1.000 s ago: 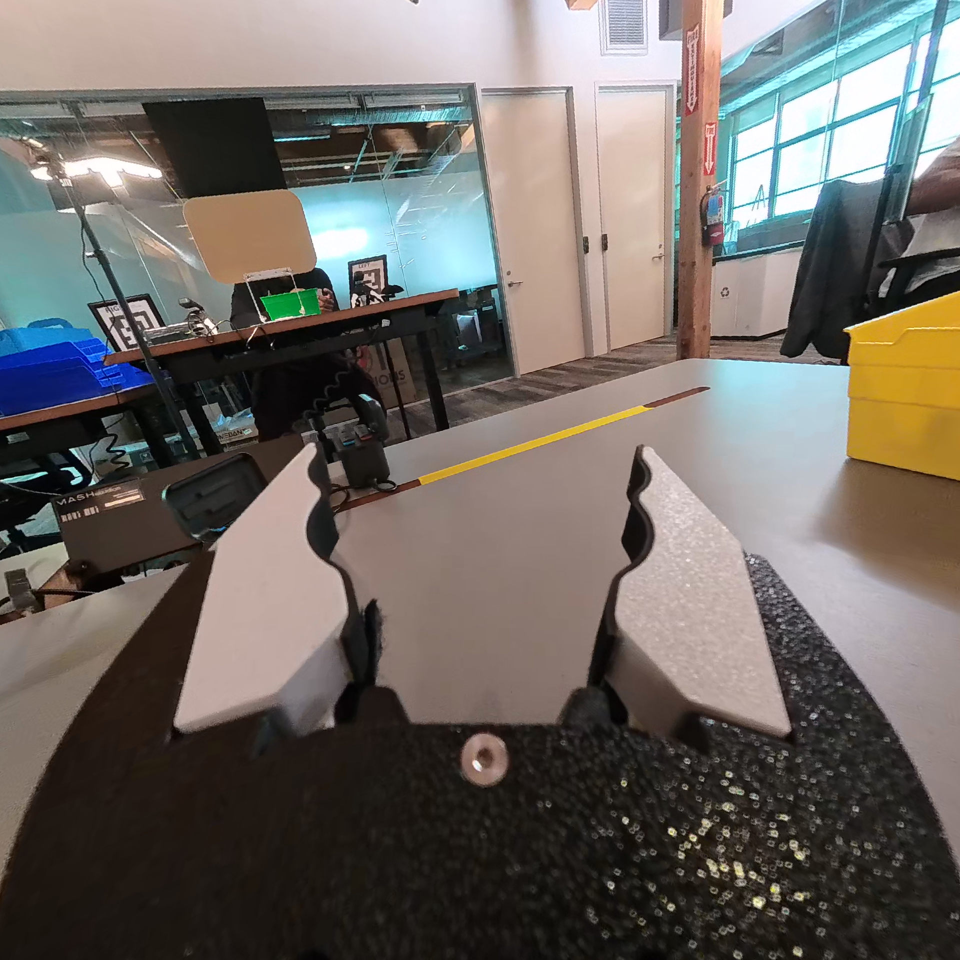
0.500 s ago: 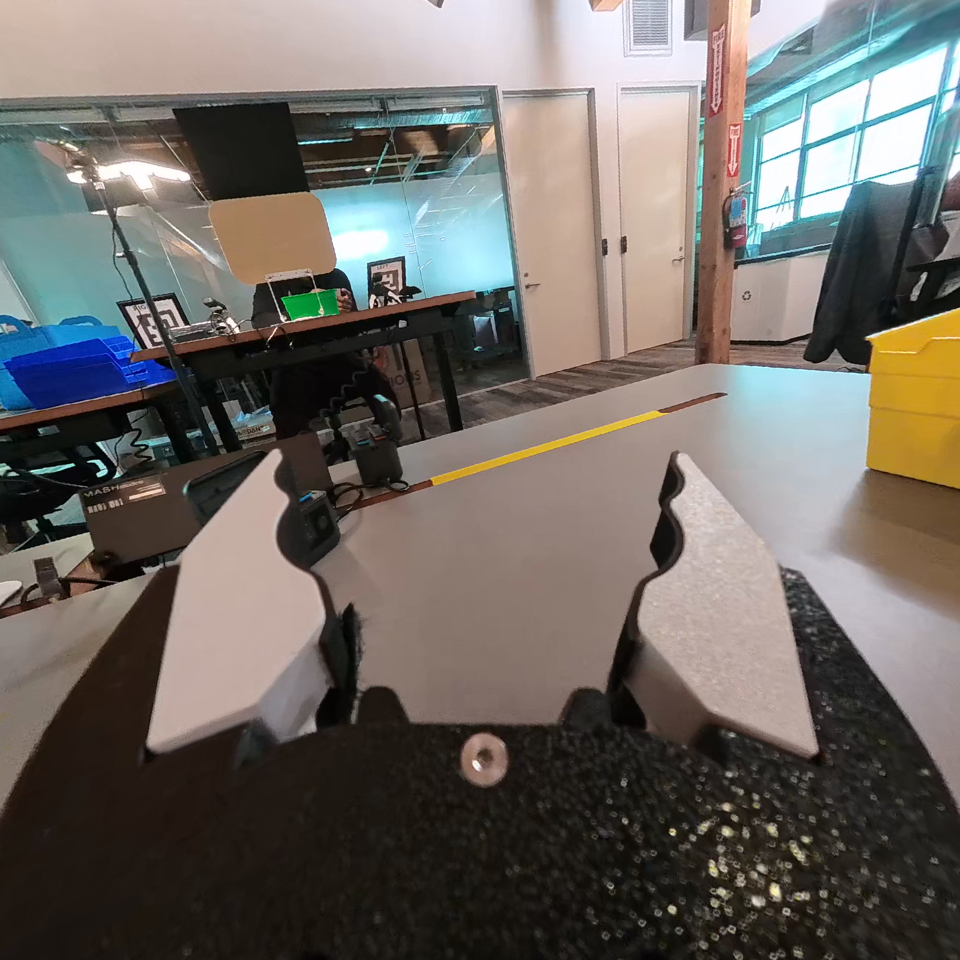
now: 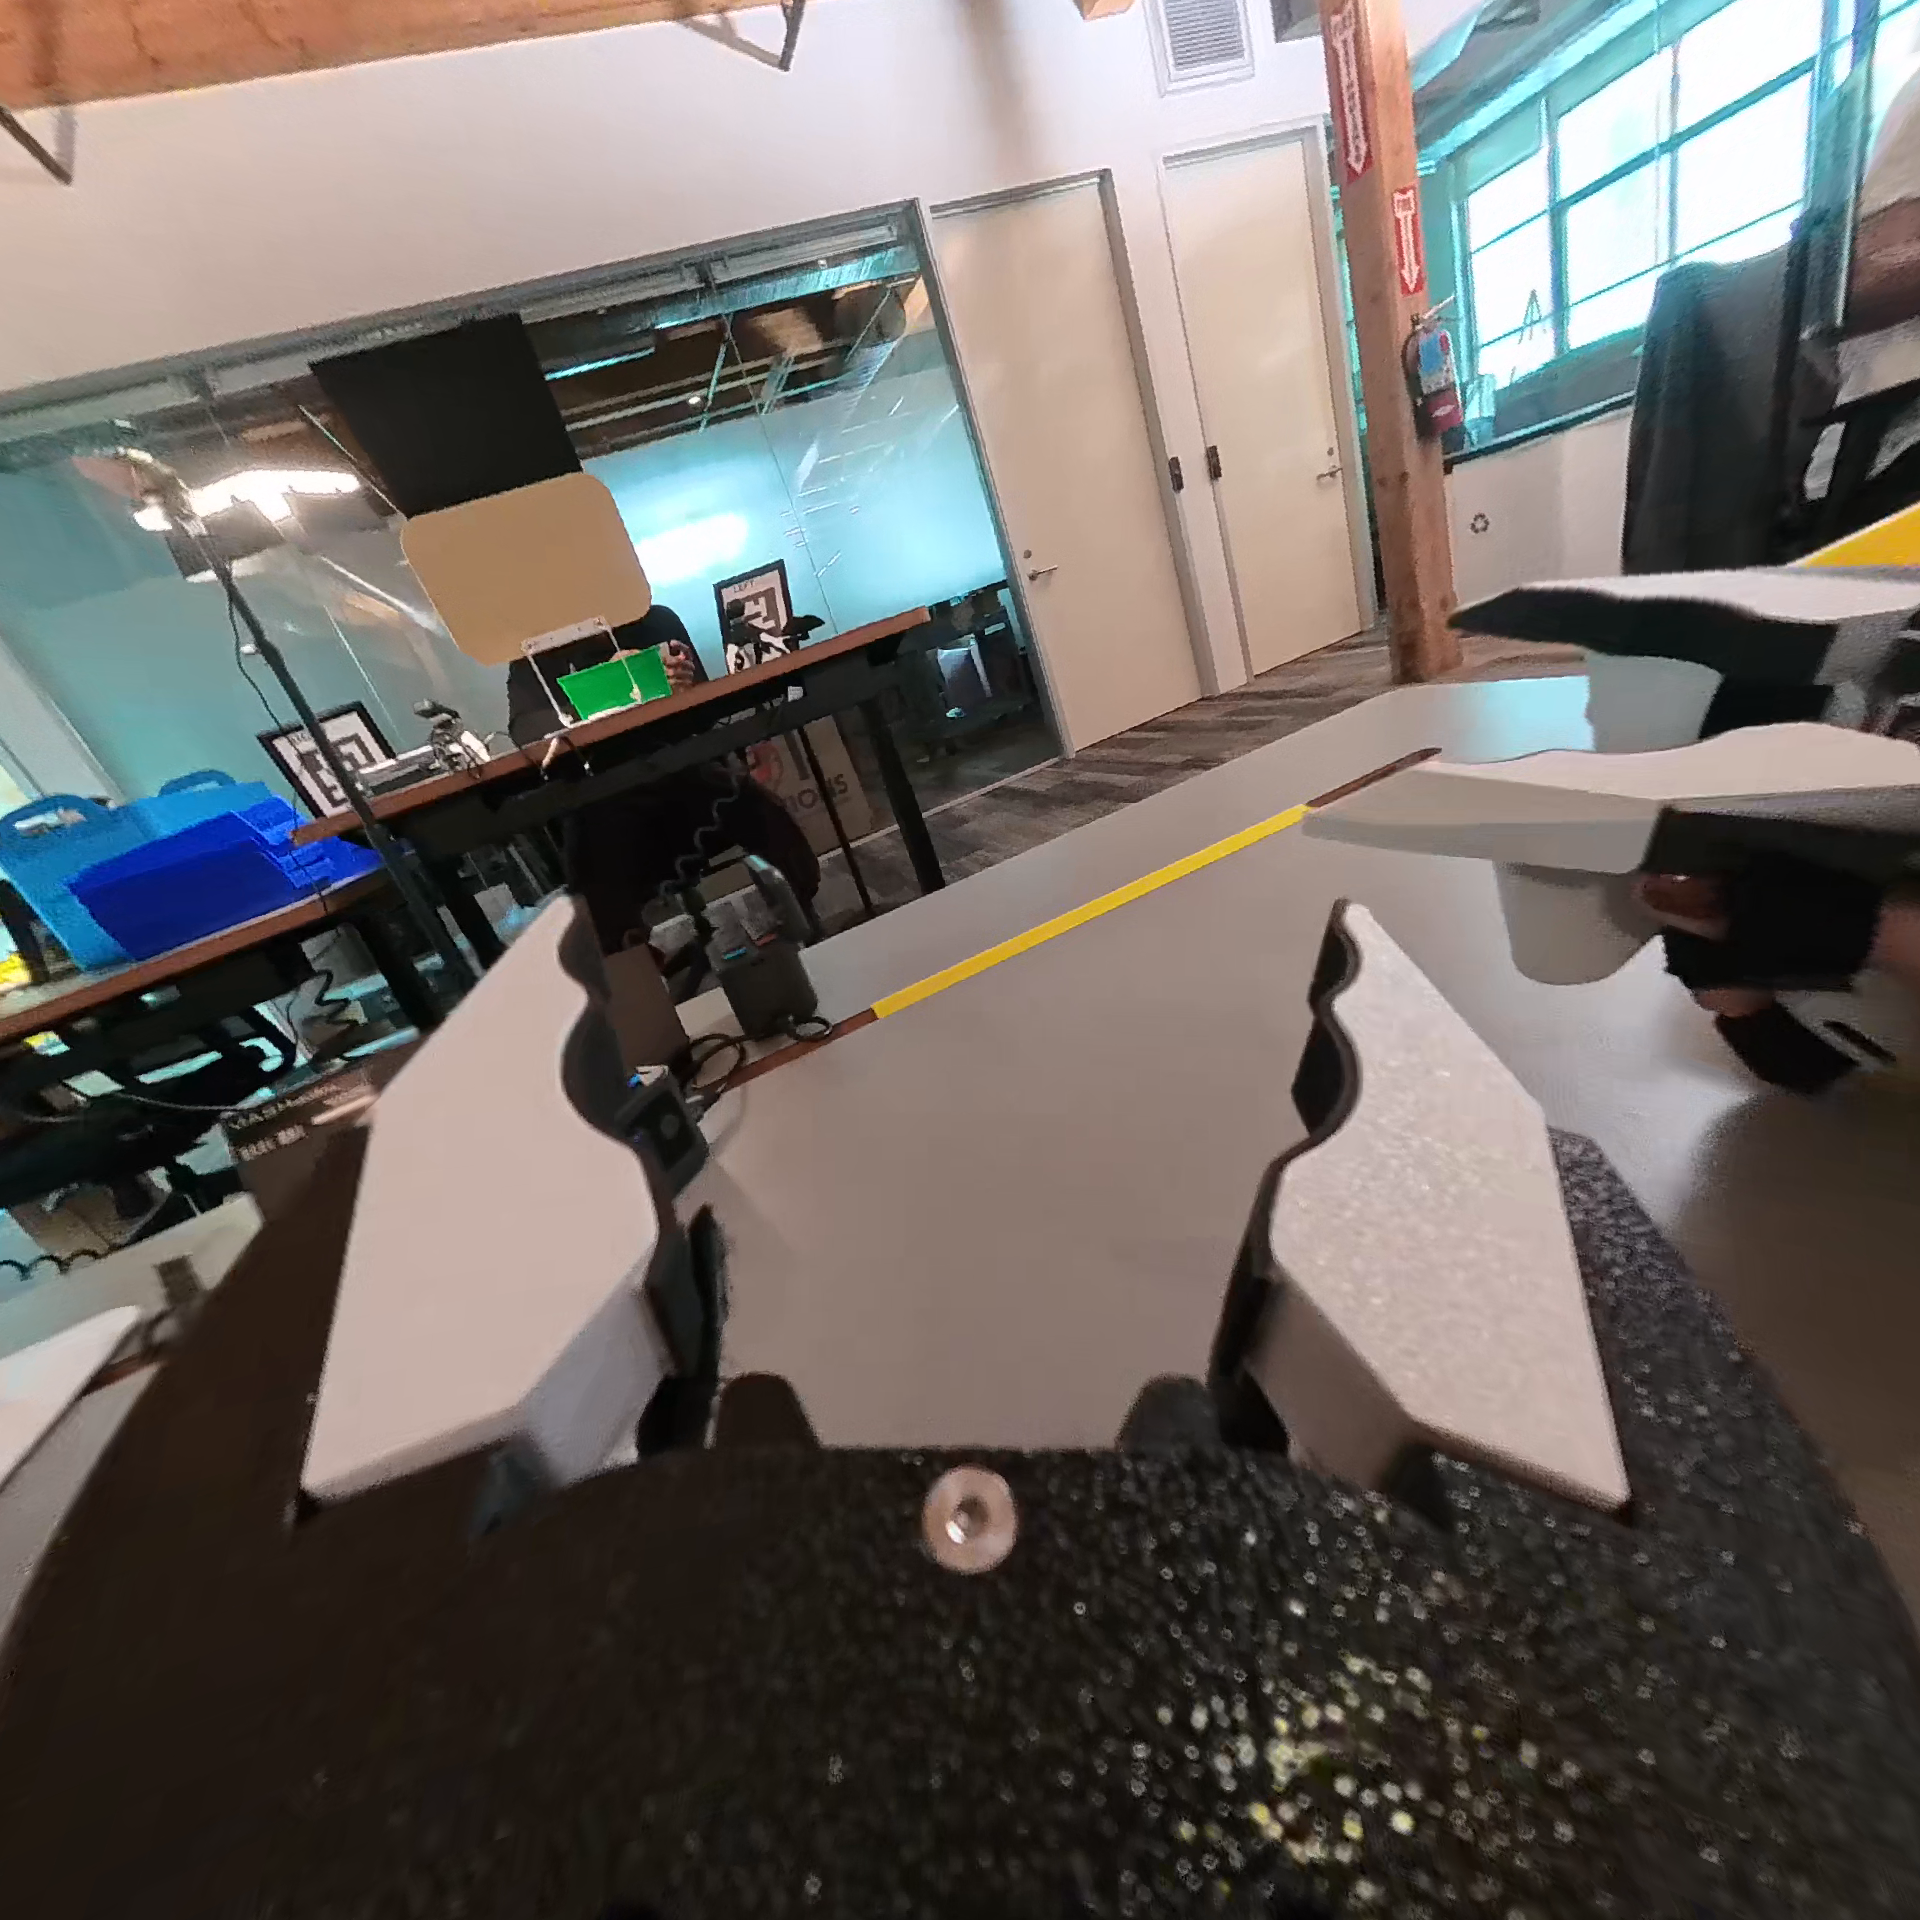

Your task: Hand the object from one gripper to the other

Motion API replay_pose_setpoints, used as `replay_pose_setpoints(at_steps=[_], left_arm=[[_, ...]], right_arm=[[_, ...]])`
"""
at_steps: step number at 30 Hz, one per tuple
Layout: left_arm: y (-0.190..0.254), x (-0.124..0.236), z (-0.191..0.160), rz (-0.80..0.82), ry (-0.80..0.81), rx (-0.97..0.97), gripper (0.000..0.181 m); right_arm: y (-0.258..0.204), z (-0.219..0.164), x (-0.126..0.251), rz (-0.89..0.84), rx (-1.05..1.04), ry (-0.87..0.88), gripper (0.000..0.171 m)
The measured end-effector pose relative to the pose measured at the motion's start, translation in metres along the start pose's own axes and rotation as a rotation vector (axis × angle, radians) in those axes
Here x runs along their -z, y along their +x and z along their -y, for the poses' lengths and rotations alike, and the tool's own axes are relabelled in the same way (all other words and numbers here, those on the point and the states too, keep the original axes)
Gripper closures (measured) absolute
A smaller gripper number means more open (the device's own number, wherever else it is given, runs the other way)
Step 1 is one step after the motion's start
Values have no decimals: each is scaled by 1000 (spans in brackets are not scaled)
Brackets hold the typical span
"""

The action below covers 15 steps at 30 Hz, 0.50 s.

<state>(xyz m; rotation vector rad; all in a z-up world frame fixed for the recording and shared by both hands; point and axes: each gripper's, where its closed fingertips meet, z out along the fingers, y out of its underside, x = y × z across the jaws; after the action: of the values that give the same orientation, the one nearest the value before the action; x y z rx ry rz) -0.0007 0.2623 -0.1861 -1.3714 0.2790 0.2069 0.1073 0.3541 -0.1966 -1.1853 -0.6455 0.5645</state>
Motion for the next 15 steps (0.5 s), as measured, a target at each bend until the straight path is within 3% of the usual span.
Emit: replay_pose_setpoints(at_steps=[5,8,9,10,11,15], left_arm=[[-13,41,56,61,-13,-12,61],[-67,82,67,221,-158,-36,71],[-93,97,64,278,-221,-15,75],[-116,111,57,306,-285,1,92],[-138,122,48,303,-347,6,121],[-237,156,-19,367,-730,169,130]], right_arm=[[-11,5,4,36,35,27,53],[-17,7,6,57,41,33,54],[-18,8,7,63,38,38,55],[-19,9,7,66,38,40,55],[-20,9,7,70,36,38,55],[-19,0,6,81,-10,-17,56]])
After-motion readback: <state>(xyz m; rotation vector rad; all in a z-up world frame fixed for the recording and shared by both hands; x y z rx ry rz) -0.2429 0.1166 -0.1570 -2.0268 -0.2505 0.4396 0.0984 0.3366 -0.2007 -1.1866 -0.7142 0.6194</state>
